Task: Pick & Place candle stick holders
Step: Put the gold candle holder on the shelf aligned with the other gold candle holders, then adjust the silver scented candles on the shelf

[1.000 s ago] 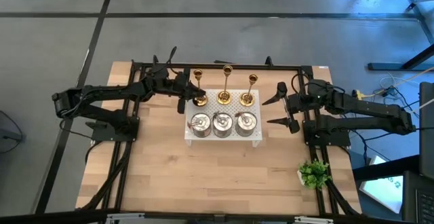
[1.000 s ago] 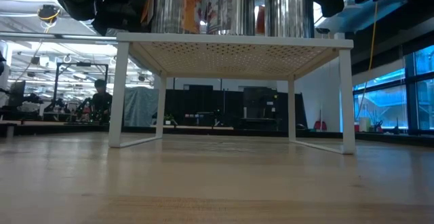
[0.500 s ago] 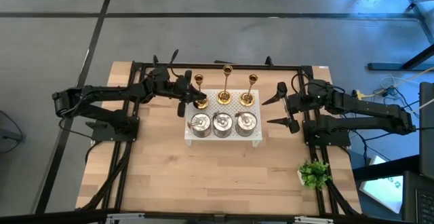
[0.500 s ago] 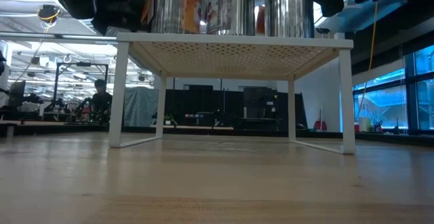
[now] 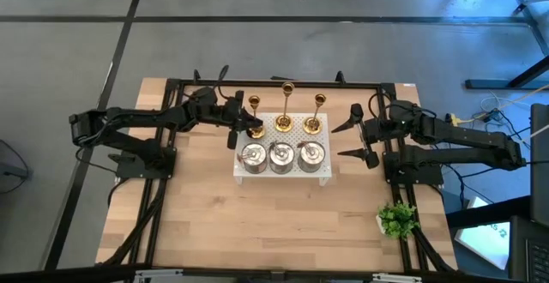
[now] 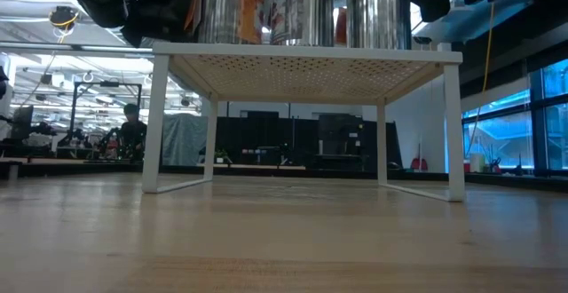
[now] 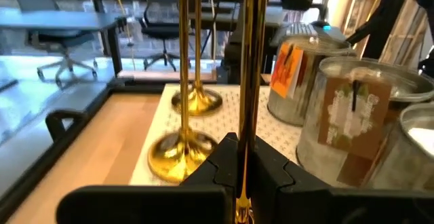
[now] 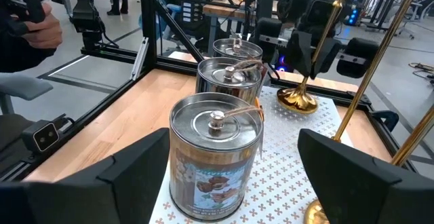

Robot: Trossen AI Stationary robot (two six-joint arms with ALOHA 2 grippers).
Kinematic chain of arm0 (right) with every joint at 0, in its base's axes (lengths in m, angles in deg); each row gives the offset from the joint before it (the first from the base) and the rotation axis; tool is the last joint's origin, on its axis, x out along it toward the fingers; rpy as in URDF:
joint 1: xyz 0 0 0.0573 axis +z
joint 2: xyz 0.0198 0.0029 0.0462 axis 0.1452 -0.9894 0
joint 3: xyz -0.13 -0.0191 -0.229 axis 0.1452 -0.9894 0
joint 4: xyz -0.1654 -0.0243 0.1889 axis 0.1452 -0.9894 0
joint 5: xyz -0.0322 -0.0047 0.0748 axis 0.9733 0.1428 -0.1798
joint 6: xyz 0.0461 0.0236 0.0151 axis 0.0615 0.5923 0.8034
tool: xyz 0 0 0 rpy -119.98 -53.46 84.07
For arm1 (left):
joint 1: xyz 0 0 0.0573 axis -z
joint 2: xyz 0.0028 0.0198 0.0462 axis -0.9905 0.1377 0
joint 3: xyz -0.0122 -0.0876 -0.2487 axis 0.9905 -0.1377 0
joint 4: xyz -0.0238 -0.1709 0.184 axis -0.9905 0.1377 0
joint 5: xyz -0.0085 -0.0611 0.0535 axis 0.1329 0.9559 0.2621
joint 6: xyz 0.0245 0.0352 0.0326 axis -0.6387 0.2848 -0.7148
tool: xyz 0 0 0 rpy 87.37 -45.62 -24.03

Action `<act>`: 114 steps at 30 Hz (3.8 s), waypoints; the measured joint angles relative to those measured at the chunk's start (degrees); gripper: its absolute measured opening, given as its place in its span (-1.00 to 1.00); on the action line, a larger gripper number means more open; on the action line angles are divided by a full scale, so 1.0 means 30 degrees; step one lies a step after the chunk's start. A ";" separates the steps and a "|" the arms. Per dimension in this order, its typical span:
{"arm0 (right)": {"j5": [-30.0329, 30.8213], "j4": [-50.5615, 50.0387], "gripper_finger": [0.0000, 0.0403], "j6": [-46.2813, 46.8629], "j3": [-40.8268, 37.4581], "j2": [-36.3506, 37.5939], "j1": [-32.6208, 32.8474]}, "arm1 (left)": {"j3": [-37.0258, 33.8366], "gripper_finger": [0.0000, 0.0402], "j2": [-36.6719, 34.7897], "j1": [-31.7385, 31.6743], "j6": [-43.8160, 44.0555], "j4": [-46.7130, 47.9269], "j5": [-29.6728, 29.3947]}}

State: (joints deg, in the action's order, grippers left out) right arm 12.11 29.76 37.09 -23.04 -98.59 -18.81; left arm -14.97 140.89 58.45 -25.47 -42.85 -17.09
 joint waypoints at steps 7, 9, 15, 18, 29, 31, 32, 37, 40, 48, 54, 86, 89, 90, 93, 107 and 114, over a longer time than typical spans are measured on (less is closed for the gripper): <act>-0.0007 0.0000 0.63 0.0028 0.0000 0.0000 0.0000 | 0.0007 -0.96 0.0107 0.0029 -0.0128 -0.0113 -0.0007; -0.0007 0.0000 0.63 0.0051 0.0000 0.0000 0.0000 | 0.0007 -0.96 0.0106 0.0029 -0.0128 -0.0076 -0.0007; -0.0015 -0.0003 0.63 0.0051 0.0000 0.0000 0.0000 | 0.0007 -0.94 0.0106 0.0029 -0.0135 0.0097 -0.0007; -0.0015 0.0000 0.63 0.0051 0.0000 0.0000 0.0000 | 0.0007 -0.93 0.0106 0.0029 -0.0135 0.0233 -0.0032; -0.0065 -0.0007 0.63 0.0044 0.0000 0.0000 0.0000 | 0.0000 -0.91 0.0106 0.0007 -0.0492 0.0952 -0.1129; -0.0073 -0.0007 0.63 0.0042 0.0000 0.0000 0.0000 | 0.0000 -0.91 0.0106 0.0007 -0.0492 0.1053 -0.1131; -0.0073 -0.0007 0.63 0.0033 0.0000 0.0000 0.0000 | 0.0000 -0.91 0.0106 0.0007 -0.0492 0.1076 -0.1136; -0.0073 -0.0007 0.63 -0.0015 0.0000 0.0000 0.0000 | 0.0000 -0.91 0.0106 0.0007 -0.0601 0.1062 -0.1137; -0.0502 -0.0007 0.63 -0.0133 0.0000 0.0000 -0.0007 | 0.0000 -0.90 0.0099 0.0007 -0.0645 0.1061 -0.1137; -0.0860 -0.0028 0.63 -0.0233 0.0000 -0.0044 0.0000 | 0.0000 -0.76 -0.0282 0.0007 -0.0647 0.1021 -0.1172; -0.0860 -0.0022 0.63 -0.0233 0.0000 -0.0044 0.0000 | 0.0000 -0.59 -0.0484 0.0007 -0.0622 0.1083 -0.1553; -0.0860 -0.0138 0.63 -0.0248 0.0000 -0.0036 -0.0003 | -0.0007 -0.07 -0.5508 -0.0007 -0.0223 0.6659 -0.3366; -0.0860 -0.0138 0.63 -0.0219 0.0000 -0.0036 -0.0005 | -0.0007 -0.07 -0.6010 0.0167 0.0043 0.7625 -0.3381; -0.0860 -0.0138 0.63 -0.0208 0.0000 -0.0036 -0.0001 | -0.0007 -0.07 -0.6123 0.0255 0.0208 0.7848 -0.3377; -0.0854 -0.0131 0.63 -0.0002 0.0000 -0.0036 0.0000 | -0.0007 -0.06 -0.6410 0.0617 0.1062 0.8252 -0.3362; -0.0858 0.0085 0.63 0.1316 0.0000 -0.0036 -0.0002 | -0.0007 -0.06 -0.9007 0.3504 0.2895 1.0075 -0.3359; -0.0856 0.0357 0.63 0.2823 0.0000 -0.0036 0.0263 | -0.0007 -0.07 -0.8991 0.6476 0.3771 0.9986 -0.3360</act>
State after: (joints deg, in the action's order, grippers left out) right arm 9.54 30.83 45.56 -23.04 -98.70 -18.02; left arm -14.99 113.92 77.87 -14.15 -12.89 -27.17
